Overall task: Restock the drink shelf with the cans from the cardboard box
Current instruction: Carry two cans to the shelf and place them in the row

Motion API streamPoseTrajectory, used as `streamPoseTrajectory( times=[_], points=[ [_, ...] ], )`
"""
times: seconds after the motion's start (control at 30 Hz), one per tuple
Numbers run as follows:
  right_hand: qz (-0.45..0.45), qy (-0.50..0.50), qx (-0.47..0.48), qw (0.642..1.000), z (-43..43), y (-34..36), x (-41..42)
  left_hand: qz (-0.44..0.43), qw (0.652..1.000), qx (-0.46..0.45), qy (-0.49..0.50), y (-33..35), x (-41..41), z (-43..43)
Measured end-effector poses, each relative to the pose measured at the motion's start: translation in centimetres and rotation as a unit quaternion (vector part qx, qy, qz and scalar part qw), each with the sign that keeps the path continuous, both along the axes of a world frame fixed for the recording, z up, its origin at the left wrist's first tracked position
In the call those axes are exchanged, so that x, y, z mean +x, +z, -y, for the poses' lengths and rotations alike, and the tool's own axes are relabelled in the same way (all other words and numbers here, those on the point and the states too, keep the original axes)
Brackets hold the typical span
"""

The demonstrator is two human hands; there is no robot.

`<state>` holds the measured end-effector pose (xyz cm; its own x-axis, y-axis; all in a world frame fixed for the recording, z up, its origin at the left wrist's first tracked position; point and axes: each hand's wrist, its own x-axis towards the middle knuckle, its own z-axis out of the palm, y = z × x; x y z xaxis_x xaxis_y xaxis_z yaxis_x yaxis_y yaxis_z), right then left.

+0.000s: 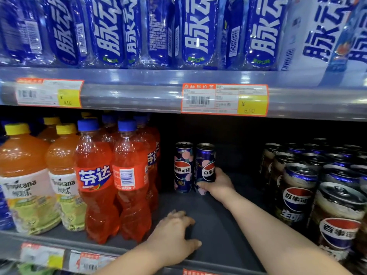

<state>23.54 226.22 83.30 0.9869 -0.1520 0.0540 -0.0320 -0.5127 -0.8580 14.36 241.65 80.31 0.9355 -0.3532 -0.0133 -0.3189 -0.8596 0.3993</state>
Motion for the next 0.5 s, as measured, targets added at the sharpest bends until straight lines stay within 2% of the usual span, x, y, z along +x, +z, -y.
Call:
streamPoseTrajectory(
  times=[0.33,0.43,0.5],
  points=[
    [0.006,-0.003,-0.005,1.0,0.2,0.0,0.4,-0.004,1.0,0.005,0.009,-0.2,-0.4,-0.1],
    [0.09,-0.043,0.015,0.995,-0.4,1.0,0.3,-0.004,1.0,0.002,0.015,-0.2,-0.6,0.0],
    [0.17,-0.052,-0.061,0.982,-1.0,2.8,0.1,-0.006,1.0,-0.003,0.018,-0.2,-0.7,0.1]
  ],
)
